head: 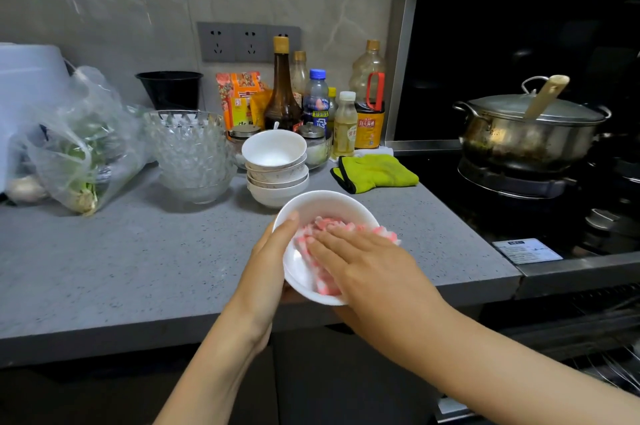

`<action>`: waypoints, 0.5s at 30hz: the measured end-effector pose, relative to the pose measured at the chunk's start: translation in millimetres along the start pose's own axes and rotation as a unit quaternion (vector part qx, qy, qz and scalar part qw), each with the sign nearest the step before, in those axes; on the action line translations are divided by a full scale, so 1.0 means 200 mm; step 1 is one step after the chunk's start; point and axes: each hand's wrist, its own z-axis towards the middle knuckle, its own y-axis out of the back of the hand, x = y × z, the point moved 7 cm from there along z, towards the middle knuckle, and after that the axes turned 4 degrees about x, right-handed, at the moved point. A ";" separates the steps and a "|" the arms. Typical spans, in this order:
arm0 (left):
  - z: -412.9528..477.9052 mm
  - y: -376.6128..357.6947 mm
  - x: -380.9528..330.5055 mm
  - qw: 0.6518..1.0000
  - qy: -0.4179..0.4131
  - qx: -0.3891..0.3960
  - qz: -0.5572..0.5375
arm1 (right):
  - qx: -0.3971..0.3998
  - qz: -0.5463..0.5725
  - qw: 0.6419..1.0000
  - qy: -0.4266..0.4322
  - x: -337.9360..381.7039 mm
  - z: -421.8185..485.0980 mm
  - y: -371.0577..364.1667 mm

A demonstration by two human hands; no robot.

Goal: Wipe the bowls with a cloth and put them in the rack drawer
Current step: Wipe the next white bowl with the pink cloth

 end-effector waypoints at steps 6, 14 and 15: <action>-0.01 0.05 -0.02 0.999 -0.005 -0.033 0.008 | -0.049 0.054 0.997 0.031 0.02 -0.01 0.08; 0.00 0.02 -0.08 0.996 -0.005 0.078 -0.031 | -0.040 0.171 0.984 0.018 -0.03 0.01 0.17; 0.02 0.02 -0.08 0.995 0.000 0.094 -0.042 | -0.023 0.213 0.977 -0.010 -0.06 0.02 0.17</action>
